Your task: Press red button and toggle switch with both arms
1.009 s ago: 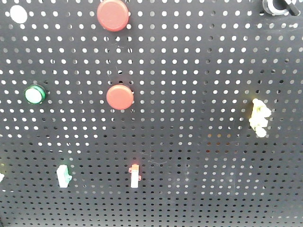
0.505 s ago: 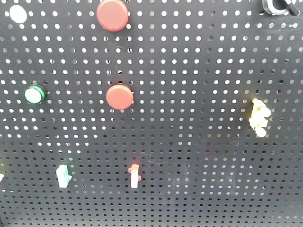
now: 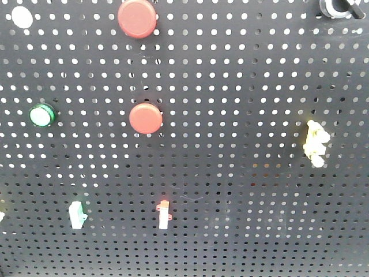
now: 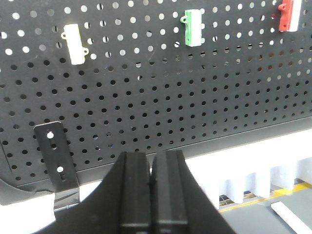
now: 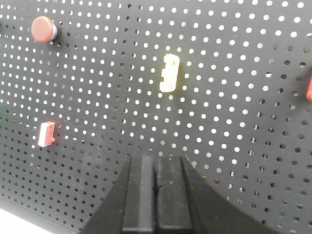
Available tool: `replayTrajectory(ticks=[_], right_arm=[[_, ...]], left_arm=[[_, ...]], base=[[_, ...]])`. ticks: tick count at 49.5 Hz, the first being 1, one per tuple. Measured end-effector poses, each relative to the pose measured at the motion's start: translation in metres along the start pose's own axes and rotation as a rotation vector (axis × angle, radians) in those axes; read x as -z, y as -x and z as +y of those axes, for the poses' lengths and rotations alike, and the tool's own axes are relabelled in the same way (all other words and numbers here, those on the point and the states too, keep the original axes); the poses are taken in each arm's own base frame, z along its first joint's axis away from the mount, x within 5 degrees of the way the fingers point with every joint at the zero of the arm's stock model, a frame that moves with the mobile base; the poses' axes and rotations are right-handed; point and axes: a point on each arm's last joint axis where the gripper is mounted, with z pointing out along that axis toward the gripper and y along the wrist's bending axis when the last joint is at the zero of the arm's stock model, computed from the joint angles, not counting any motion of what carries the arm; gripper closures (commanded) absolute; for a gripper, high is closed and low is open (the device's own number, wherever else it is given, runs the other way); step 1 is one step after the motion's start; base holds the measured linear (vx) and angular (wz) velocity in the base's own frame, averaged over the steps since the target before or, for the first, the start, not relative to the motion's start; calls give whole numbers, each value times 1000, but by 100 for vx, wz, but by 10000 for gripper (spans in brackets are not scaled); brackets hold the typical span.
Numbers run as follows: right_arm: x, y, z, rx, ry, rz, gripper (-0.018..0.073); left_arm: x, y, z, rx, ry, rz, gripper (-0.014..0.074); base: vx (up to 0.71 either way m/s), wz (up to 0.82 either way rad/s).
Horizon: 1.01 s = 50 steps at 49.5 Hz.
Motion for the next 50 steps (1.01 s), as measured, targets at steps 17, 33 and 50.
replayTrajectory(ticks=[17,33,50], right_arm=[[-3,-25,-10,-102,-196,199,562],[-1,-116,-18,-267,-422,266,562],[-1,-116,-18,-272,-423,262,562]], left_arm=[[0,0,0,0,0,0,594],[0,0,0,0,0,1,594],[0,0,0,0,0,1,594]], base=[[0,0],[0,0],[0,0]])
